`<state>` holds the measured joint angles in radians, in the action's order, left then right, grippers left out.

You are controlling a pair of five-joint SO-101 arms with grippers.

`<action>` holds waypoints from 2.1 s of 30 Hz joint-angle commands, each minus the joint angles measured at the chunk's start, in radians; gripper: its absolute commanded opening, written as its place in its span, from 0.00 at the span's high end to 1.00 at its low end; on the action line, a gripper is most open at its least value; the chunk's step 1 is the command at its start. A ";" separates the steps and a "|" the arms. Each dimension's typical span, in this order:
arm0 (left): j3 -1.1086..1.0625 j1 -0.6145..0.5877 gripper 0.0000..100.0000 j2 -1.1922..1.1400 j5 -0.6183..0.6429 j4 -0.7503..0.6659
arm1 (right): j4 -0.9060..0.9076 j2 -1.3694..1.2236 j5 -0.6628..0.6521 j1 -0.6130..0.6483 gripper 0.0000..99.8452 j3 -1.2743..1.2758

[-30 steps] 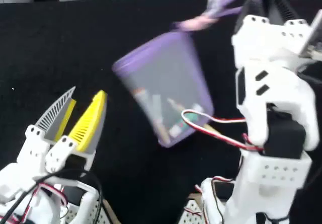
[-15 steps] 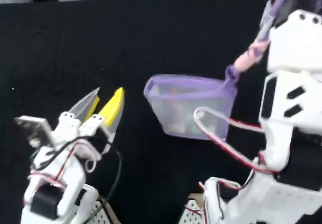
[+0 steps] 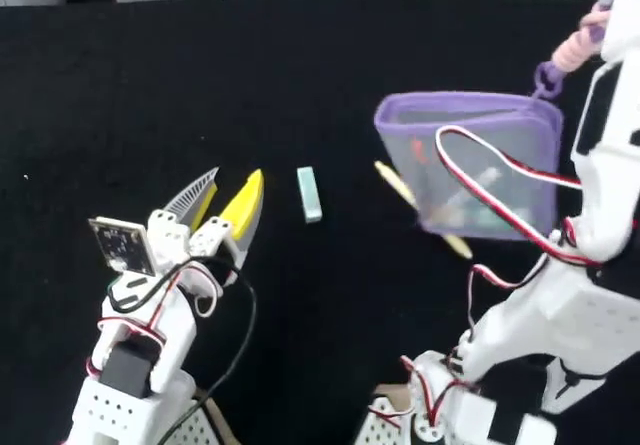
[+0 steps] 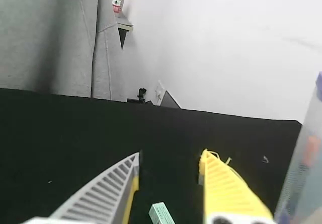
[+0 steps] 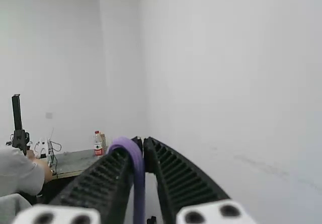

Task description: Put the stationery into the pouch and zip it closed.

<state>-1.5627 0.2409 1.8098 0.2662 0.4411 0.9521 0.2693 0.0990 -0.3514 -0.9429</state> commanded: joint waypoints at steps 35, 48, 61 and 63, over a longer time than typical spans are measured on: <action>1.532 0.093 0.77 -1.941 0.276 0.486 | -0.044 -0.038 -0.012 -0.236 0.99 -0.196; 1.810 0.094 0.77 -2.341 0.273 0.488 | -0.044 -0.038 -0.043 -0.233 0.99 -0.191; 2.203 0.093 0.80 -2.659 0.273 0.787 | -0.021 -0.030 -0.040 -0.213 0.99 -0.196; 2.269 0.093 0.87 -2.690 0.273 0.829 | -0.020 -0.030 -0.046 -0.192 0.99 -0.199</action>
<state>0.5869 0.3253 -0.8216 0.5347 1.2098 0.9352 0.2401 0.0637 -0.5738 -1.1040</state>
